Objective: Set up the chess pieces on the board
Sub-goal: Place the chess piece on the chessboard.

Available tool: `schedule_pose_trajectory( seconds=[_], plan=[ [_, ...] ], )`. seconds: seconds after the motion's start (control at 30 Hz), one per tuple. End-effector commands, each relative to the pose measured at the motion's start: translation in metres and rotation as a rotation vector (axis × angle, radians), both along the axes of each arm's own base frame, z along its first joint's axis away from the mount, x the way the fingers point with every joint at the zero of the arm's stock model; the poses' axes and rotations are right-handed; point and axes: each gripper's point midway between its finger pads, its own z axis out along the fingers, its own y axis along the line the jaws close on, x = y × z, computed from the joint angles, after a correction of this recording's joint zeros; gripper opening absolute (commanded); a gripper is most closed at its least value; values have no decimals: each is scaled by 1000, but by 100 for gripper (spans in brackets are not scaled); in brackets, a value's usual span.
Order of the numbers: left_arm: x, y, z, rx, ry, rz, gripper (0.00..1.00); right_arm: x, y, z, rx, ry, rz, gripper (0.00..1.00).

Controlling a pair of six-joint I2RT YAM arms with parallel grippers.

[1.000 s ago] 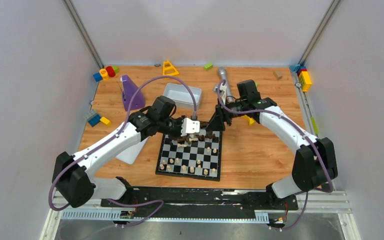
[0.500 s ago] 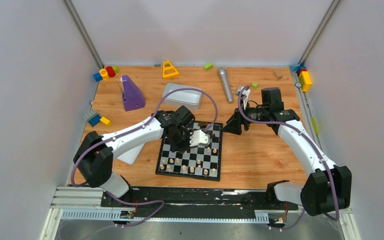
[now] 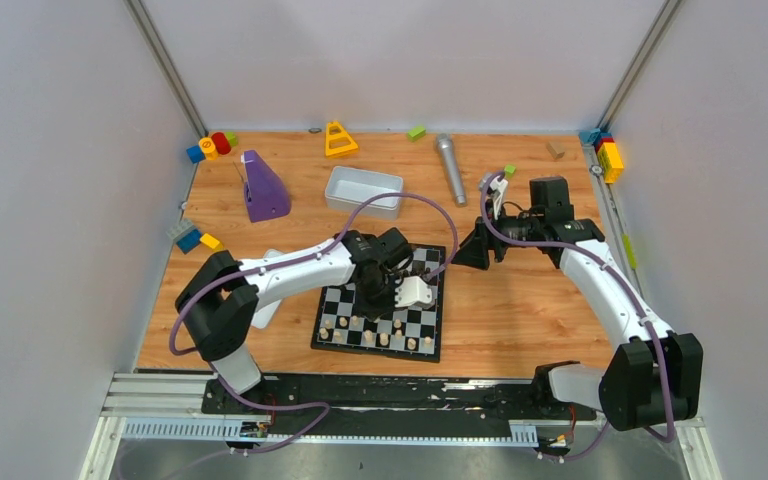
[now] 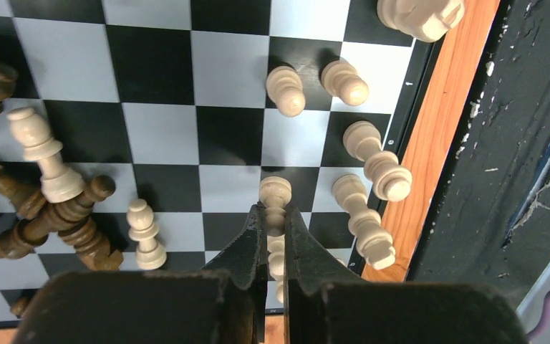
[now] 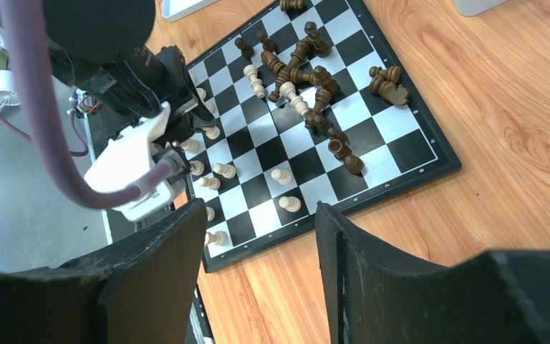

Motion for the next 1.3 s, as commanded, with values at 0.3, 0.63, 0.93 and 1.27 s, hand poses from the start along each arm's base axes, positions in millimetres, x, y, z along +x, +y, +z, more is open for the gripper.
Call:
schedule_pose_trajectory(
  seconds=[0.3,0.63,0.93,1.27],
  plan=[
    [-4,-3,-4,73,-15,-13,10,-1,2,4,18,-31,40,58],
    [-3,-3,-9,93,-18,-16,17,-1,2,3,16,-22,43,58],
    [0,-4,-8,95,-31,-3,36,0,1,0,5,-18,37,58],
    [11,-7,15,36,-116,13,54,2,-11,-12,-82,-24,-27,58]
  ],
)
